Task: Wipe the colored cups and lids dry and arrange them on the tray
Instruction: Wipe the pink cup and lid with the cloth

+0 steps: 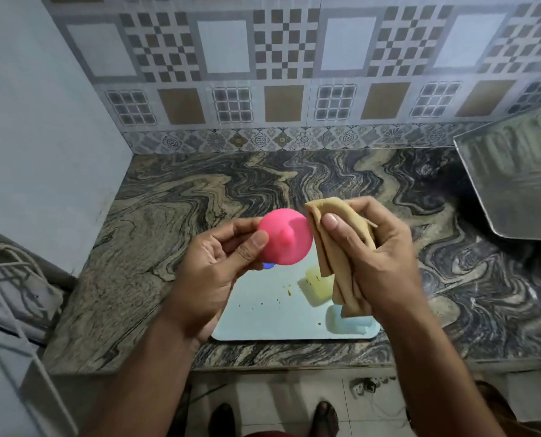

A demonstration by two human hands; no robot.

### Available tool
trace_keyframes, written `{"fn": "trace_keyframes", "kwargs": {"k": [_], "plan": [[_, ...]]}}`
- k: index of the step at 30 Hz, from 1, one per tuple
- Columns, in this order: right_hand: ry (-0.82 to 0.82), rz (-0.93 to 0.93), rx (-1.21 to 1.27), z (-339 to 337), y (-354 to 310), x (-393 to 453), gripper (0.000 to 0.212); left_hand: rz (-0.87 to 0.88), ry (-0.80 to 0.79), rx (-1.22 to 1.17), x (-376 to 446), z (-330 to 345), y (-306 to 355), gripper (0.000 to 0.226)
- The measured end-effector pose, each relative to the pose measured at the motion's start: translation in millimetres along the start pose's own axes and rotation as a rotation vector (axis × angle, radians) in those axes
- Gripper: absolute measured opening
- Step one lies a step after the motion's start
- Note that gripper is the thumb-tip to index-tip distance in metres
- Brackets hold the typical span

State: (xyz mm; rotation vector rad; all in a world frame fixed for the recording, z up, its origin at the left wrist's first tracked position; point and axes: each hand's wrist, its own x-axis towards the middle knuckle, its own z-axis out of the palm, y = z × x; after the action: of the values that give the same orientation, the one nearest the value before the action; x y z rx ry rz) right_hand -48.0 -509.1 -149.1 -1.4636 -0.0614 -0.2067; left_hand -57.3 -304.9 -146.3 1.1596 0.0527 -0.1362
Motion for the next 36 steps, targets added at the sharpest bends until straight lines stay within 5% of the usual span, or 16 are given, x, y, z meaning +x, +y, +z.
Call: {"fn": "trace_keyframes", "kwargs": {"k": [4, 8, 14, 27, 36], "plan": [[0.023, 0.039, 0.055, 15, 2, -8, 0.028, -0.015, 0.033, 0.032, 5, 1, -7, 0.018], [0.171, 0.036, 0.007, 23, 17, -11, 0.020, 0.221, 0.153, 0.383, 6, 1, -18, 0.031], [0.215, 0.097, 0.058, 32, 20, -18, 0.013, 0.362, 0.121, 0.586, 7, -3, -28, 0.024], [0.107, 0.073, -0.113, 38, 31, -13, 0.012, 0.361, 0.360, 0.730, 26, -63, -20, 0.016], [-0.015, 0.148, -0.102, 56, 36, -17, 0.010, 0.063, 0.475, 1.085, 63, -179, -49, 0.022]]}}
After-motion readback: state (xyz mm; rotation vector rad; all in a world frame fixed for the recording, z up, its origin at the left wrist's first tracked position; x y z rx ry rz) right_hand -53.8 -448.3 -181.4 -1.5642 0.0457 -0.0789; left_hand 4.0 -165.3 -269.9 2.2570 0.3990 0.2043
